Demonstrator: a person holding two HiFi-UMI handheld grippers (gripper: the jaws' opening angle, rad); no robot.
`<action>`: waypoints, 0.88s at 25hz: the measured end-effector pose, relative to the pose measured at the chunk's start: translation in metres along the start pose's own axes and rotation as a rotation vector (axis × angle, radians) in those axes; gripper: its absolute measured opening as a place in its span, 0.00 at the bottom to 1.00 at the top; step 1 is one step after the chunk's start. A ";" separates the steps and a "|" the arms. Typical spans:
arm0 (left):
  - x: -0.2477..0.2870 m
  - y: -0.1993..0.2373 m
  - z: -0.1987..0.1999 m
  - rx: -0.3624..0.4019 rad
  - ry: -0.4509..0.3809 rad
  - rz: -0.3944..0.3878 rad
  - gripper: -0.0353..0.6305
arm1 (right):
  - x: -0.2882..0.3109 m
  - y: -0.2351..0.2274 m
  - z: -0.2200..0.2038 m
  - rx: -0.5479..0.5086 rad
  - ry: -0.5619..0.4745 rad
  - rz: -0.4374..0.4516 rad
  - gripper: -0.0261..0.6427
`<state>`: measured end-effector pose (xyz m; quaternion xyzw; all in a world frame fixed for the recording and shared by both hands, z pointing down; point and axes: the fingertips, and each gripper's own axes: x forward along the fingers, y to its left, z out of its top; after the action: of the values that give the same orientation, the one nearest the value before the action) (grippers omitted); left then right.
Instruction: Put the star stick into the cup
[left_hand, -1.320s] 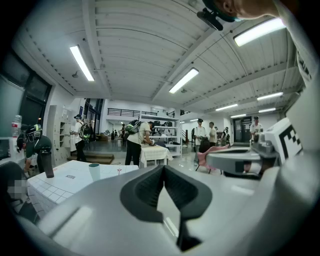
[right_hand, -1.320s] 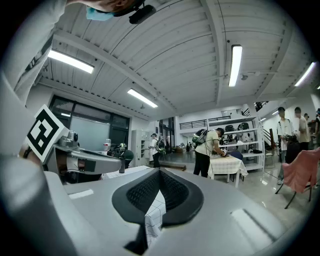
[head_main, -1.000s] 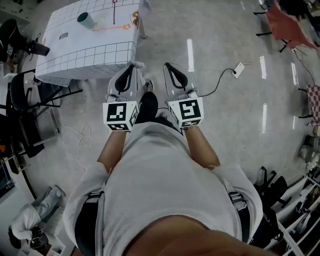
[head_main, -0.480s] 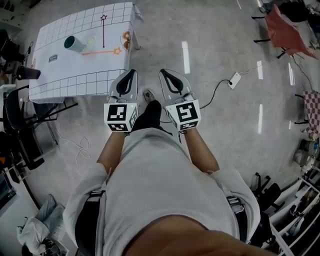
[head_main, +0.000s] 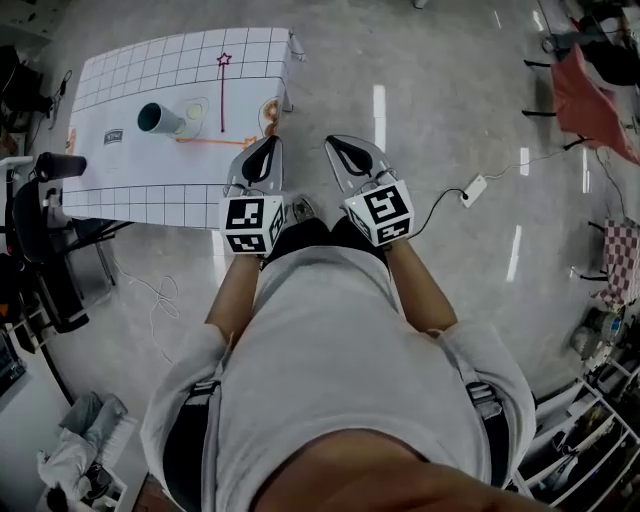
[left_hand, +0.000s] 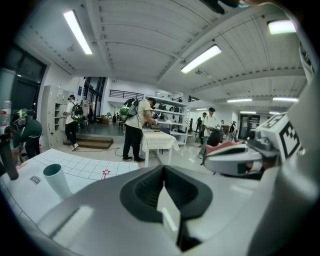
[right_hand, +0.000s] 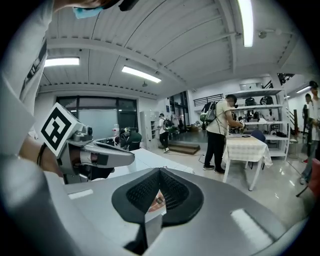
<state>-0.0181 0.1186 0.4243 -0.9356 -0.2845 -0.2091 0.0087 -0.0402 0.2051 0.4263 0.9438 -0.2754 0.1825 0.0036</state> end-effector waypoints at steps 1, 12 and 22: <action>0.007 0.004 0.000 -0.012 0.011 0.014 0.06 | 0.008 -0.006 0.003 0.004 0.007 0.014 0.04; 0.070 0.069 -0.003 -0.079 0.112 0.312 0.06 | 0.122 -0.040 0.027 -0.090 0.046 0.370 0.04; 0.100 0.086 -0.005 -0.140 0.241 0.512 0.06 | 0.180 -0.063 0.032 -0.160 0.040 0.623 0.04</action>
<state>0.1015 0.0989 0.4771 -0.9437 -0.0210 -0.3287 0.0301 0.1444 0.1616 0.4646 0.8069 -0.5646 0.1713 0.0271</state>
